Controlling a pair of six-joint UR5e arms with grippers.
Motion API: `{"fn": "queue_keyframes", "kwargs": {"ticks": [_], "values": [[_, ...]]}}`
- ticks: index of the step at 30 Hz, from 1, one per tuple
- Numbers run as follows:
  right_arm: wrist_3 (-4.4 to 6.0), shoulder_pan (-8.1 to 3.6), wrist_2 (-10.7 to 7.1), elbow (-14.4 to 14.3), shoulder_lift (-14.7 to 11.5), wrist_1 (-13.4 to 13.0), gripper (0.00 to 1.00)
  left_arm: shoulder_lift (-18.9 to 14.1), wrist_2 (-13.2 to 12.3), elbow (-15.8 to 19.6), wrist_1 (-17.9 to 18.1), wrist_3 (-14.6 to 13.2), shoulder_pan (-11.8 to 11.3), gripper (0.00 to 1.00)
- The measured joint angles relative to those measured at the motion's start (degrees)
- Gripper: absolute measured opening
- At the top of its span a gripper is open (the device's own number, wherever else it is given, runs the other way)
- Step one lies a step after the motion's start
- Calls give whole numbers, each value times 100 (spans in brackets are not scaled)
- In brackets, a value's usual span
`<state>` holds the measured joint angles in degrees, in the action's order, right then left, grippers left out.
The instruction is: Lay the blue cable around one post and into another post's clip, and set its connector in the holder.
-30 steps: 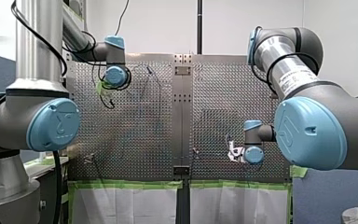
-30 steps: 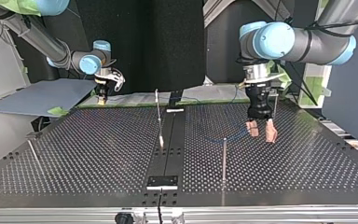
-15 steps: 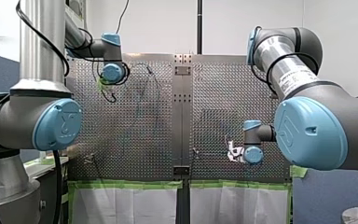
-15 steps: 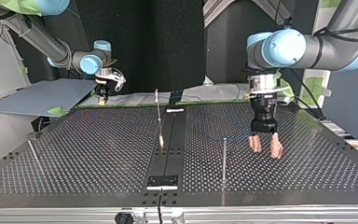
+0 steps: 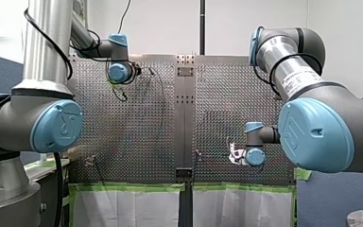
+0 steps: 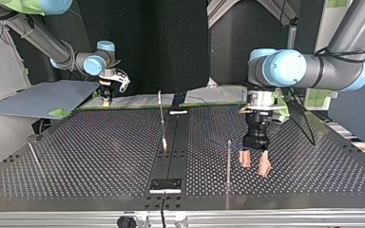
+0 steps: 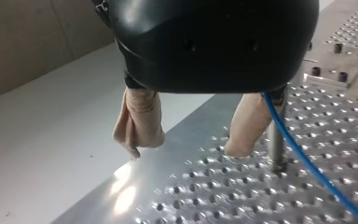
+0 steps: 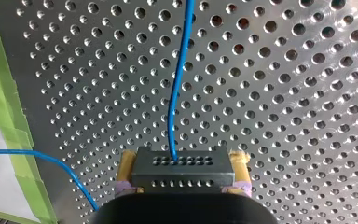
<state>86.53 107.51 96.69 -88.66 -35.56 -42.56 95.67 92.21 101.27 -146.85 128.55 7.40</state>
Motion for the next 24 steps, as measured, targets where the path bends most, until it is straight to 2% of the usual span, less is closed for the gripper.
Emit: {"fn": "queue_keyframes", "kwargs": {"ticks": [12,24], "values": [[-31,44,0,-3,8,15,0,7,29,-679,-352,-93,8,95],[-36,47,0,-1,10,18,0,80,192,-739,-468,-413,94,95]]}}
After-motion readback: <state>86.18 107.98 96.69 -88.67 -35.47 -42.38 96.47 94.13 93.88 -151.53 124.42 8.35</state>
